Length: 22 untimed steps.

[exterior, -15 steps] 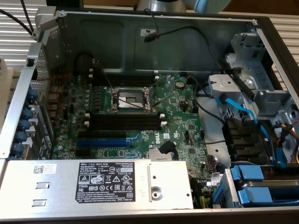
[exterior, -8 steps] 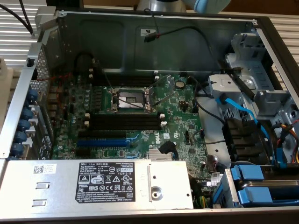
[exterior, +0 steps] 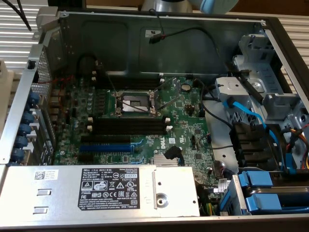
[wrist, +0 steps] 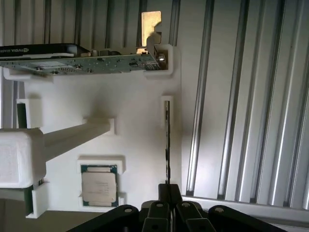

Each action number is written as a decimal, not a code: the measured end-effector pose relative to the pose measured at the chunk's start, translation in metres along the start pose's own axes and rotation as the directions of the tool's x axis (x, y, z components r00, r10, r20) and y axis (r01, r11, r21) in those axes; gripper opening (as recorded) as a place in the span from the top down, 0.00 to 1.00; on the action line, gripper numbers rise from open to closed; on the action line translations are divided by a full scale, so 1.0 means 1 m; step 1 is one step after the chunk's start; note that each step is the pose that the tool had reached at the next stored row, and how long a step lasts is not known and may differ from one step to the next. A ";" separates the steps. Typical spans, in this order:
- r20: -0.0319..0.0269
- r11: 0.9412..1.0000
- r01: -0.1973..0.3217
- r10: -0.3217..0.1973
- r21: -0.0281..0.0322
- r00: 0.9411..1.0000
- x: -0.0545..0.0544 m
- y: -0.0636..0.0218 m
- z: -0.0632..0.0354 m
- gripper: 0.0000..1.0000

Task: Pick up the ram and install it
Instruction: 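Pick up the ram and move it above insertion slot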

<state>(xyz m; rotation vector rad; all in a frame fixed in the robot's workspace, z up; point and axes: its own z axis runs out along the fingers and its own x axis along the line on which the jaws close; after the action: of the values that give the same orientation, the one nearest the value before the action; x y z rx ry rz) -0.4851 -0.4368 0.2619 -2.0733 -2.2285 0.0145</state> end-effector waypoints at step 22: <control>0.001 1.000 0.000 0.000 0.000 1.000 0.006 -0.0066 -0.0892 0.88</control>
<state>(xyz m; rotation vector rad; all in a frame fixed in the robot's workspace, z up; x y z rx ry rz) -0.4851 -0.4368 0.3515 -2.0740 -2.2292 0.0159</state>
